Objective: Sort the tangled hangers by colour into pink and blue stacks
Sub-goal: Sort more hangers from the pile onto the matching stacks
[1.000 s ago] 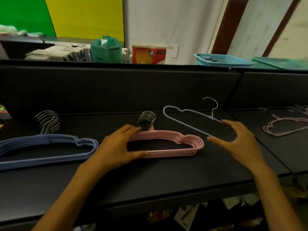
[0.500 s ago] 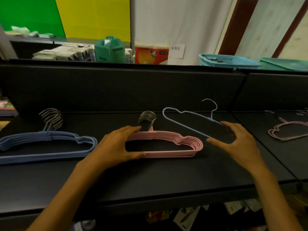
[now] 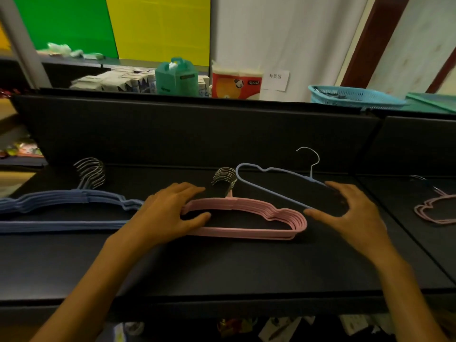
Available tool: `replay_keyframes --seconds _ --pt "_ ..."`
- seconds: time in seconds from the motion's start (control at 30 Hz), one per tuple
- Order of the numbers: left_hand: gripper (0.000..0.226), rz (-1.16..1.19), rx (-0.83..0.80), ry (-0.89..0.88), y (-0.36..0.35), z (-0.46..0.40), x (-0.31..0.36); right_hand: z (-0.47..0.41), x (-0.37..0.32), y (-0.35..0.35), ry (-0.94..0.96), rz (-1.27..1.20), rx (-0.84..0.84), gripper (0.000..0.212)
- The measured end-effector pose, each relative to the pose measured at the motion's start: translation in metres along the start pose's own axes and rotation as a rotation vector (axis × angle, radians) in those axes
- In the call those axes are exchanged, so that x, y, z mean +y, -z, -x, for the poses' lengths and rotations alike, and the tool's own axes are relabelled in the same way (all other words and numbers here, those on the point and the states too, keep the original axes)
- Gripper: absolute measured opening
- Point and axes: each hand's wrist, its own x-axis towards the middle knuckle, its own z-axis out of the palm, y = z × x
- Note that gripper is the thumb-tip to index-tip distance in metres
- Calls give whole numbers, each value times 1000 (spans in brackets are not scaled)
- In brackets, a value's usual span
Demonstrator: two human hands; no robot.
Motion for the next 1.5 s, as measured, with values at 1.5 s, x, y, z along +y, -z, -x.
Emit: replay_keyframes --seconds 1.5 --pt "61 -222 224 284 125 174 -309 36 -348 -238 239 69 -349 90"
